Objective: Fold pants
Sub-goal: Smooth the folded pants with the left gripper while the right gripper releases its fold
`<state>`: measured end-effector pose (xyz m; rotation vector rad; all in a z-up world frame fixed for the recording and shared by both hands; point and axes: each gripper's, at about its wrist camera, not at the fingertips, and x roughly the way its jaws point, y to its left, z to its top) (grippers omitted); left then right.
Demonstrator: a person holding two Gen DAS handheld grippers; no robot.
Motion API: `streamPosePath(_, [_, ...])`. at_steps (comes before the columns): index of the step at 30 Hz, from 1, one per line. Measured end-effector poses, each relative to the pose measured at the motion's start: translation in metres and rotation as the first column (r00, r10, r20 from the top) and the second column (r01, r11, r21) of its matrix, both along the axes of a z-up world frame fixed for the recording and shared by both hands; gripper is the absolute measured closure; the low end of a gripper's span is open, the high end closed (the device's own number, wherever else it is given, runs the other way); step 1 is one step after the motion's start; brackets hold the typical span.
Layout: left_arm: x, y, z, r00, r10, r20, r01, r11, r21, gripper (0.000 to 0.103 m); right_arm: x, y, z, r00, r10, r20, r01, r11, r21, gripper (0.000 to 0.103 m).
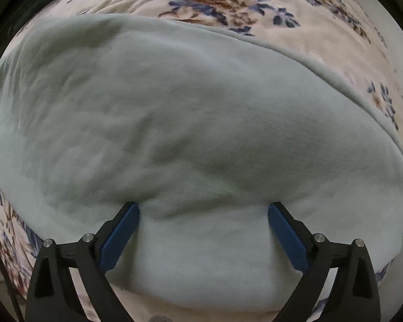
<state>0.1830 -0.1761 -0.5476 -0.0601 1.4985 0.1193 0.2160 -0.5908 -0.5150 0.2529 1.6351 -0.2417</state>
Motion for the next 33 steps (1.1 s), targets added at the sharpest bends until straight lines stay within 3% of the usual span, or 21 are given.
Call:
streamPosePath(3, [0.004,0.001,-0.004,1.0,-0.005,-0.017,0.005,1.0,-0.009,0.001,0.005,0.008,0.003,0.999,0.026,-0.026,-0.026,1.0,-0.009,0.075])
streamPosePath(6, [0.006,0.006,0.002,1.0,0.001,-0.031,-0.002,0.999,-0.034,0.001,-0.004,-0.002,0.022,0.998,-0.047,0.029,0.046,0.997,0.057,0.065])
streamPosePath(8, [0.009,0.013,0.01,0.999,0.024,-0.034,-0.026,0.998,-0.06,0.001,-0.02,-0.019,0.04,0.984,-0.152,0.093,0.138,0.981,0.134,0.049])
streamPosePath(10, [0.007,0.021,0.021,0.998,0.056,-0.032,-0.058,0.995,-0.08,0.001,-0.04,-0.03,0.06,0.959,-0.237,0.157,0.208,0.962,0.179,0.016])
streamPosePath(11, [0.006,0.025,0.025,0.997,0.066,-0.03,-0.069,0.994,-0.085,0.001,-0.052,-0.034,0.068,0.947,-0.263,0.184,0.228,0.954,0.193,0.012])
streamPosePath(13, [0.004,0.033,0.032,0.996,0.082,-0.035,-0.085,0.993,-0.084,0.001,-0.065,-0.03,0.075,0.934,-0.299,0.196,0.261,0.945,0.199,0.011])
streamPosePath(16, [0.001,0.04,0.035,0.995,0.087,-0.04,-0.09,0.992,-0.087,0.001,-0.087,-0.028,0.057,0.916,-0.387,0.102,0.357,0.905,0.231,0.011])
streamPosePath(20, [0.002,0.046,0.028,0.997,0.063,-0.053,-0.066,0.996,-0.057,0.001,-0.106,-0.013,-0.002,0.866,-0.499,-0.026,0.485,0.826,0.287,0.011])
streamPosePath(22, [0.001,0.05,0.024,0.996,0.072,-0.057,-0.075,0.996,-0.056,0.001,-0.106,-0.002,-0.024,0.837,-0.546,-0.044,0.53,0.787,0.317,0.011])
streamPosePath(23, [0.002,0.049,0.021,0.995,0.077,-0.059,-0.08,0.995,-0.054,0.001,-0.106,0.001,-0.028,0.828,-0.561,-0.029,0.537,0.776,0.332,0.012])
streamPosePath(24, [0.002,0.052,0.019,0.995,0.08,-0.061,-0.084,0.995,-0.056,0.001,-0.104,0.004,-0.029,0.82,-0.573,0.005,0.536,0.769,0.348,0.027])
streamPosePath(25, [0.003,0.055,0.018,0.995,0.084,-0.059,-0.087,0.995,-0.057,0.001,-0.101,0.008,-0.029,0.818,-0.575,0.035,0.531,0.776,0.341,0.057])
streamPosePath(27, [-0.001,0.063,0.018,0.995,0.089,-0.045,-0.092,0.994,-0.058,0.001,-0.099,0.012,-0.023,0.821,-0.567,0.059,0.533,0.801,0.272,0.083])
streamPosePath(28, [-0.002,0.069,0.019,0.995,0.095,-0.034,-0.097,0.994,-0.058,0.001,-0.103,0.008,-0.015,0.803,-0.587,0.096,0.547,0.793,0.269,0.094])
streamPosePath(30, [-0.005,0.08,0.024,0.993,0.117,-0.008,-0.117,0.992,-0.046,0.001,-0.112,-0.01,0.001,0.793,-0.586,0.164,0.569,0.81,0.141,0.096])
streamPosePath(31, [-0.006,0.088,0.029,0.991,0.131,0.003,-0.131,0.99,-0.046,0.001,-0.119,-0.027,0.001,0.776,-0.604,0.181,0.593,0.797,0.118,0.096])
streamPosePath(33, [-0.005,0.105,0.04,0.987,0.158,0.019,-0.157,0.986,-0.059,0.001,-0.131,-0.046,-0.006,0.732,-0.669,0.13,0.627,0.736,0.256,0.095])
